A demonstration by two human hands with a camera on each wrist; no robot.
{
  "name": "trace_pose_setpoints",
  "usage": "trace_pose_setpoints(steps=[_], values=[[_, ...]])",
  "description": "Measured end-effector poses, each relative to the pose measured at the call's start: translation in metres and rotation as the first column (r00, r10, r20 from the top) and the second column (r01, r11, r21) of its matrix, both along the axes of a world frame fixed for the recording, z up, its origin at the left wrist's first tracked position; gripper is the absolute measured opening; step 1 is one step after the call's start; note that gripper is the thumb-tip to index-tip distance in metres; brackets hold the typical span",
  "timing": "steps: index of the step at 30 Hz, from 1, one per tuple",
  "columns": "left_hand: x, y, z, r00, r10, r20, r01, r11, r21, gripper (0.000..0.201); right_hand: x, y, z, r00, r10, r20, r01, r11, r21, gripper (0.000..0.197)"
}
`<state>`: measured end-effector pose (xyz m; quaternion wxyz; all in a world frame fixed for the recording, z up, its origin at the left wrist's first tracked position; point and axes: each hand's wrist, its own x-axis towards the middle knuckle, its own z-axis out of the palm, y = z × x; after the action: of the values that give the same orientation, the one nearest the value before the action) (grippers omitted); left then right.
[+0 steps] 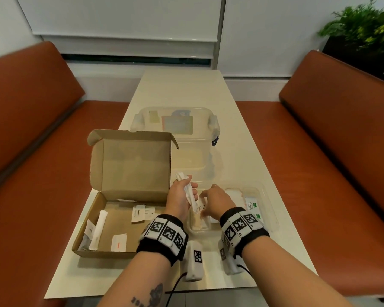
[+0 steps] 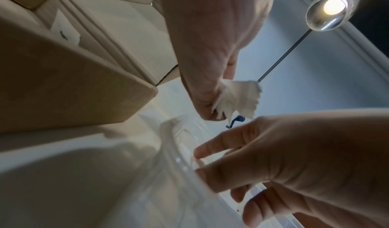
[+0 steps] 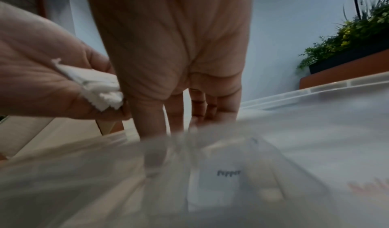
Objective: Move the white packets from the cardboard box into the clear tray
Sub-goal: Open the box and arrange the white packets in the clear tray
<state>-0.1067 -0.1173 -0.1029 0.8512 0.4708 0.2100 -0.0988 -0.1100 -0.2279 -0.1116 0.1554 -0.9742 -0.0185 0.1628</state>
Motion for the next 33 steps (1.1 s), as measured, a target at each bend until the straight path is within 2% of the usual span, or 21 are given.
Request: trace_pose_setpoints(steps=[5, 8, 10, 12, 14, 15, 19, 22, 25, 28, 31, 33], values=[[0.000, 0.001, -0.003, 0.999, -0.018, 0.032, 0.018, 1.000, 0.012, 0.015, -0.004, -0.006, -0.005, 0.998, -0.056, -0.009, 0.057, 0.994, 0.098, 0.057], [0.001, 0.002, -0.004, 0.997, -0.015, 0.071, 0.013, 1.000, 0.022, 0.017, -0.002, -0.007, 0.000, 0.987, -0.144, 0.068, 0.127, 0.968, 0.218, 0.032], [0.001, 0.002, -0.004, 0.996, -0.010, 0.091, 0.010, 1.000, -0.004, 0.020, 0.001, -0.005, 0.007, 0.951, -0.279, 0.132, 0.214, 0.905, 0.369, 0.016], [0.000, 0.002, -0.004, 0.994, -0.022, 0.106, 0.024, 1.000, -0.014, 0.022, 0.003, -0.002, 0.014, 0.924, -0.372, 0.087, 0.272, 0.800, 0.536, 0.017], [0.000, 0.002, -0.004, 0.991, -0.058, 0.123, 0.056, 0.998, 0.021, 0.021, 0.002, 0.001, 0.021, 0.922, -0.388, -0.002, 0.298, 0.706, 0.643, 0.021], [0.001, 0.002, -0.004, 0.989, -0.071, 0.128, 0.066, 0.997, 0.048, 0.020, 0.001, 0.001, 0.023, 0.928, -0.373, -0.020, 0.290, 0.687, 0.667, 0.020], [0.006, 0.001, -0.008, 0.991, -0.072, 0.116, 0.064, 0.996, 0.064, 0.025, -0.002, -0.001, 0.024, 0.967, -0.255, -0.021, 0.206, 0.726, 0.656, 0.023], [0.006, 0.000, -0.009, 0.991, -0.075, 0.110, 0.062, 0.991, 0.116, 0.017, 0.000, -0.009, 0.025, 0.954, -0.299, 0.006, 0.218, 0.711, 0.669, 0.020], [0.007, 0.000, -0.011, 0.992, -0.060, 0.114, 0.041, 0.986, 0.162, 0.015, 0.004, -0.018, 0.026, 0.914, -0.388, 0.117, 0.218, 0.714, 0.665, 0.012], [0.011, -0.002, -0.013, 0.993, -0.073, 0.097, 0.053, 0.979, 0.195, 0.013, 0.004, -0.021, 0.027, 0.878, -0.399, 0.263, 0.176, 0.782, 0.598, 0.008], [0.015, -0.004, -0.014, 0.992, -0.107, 0.067, 0.086, 0.961, 0.262, 0.008, 0.002, -0.018, 0.025, 0.897, -0.285, 0.337, 0.101, 0.876, 0.471, 0.011], [0.017, -0.004, -0.016, 0.990, -0.137, 0.046, 0.115, 0.940, 0.322, 0.016, 0.001, -0.017, 0.021, 0.918, -0.216, 0.333, 0.047, 0.892, 0.450, 0.010]])
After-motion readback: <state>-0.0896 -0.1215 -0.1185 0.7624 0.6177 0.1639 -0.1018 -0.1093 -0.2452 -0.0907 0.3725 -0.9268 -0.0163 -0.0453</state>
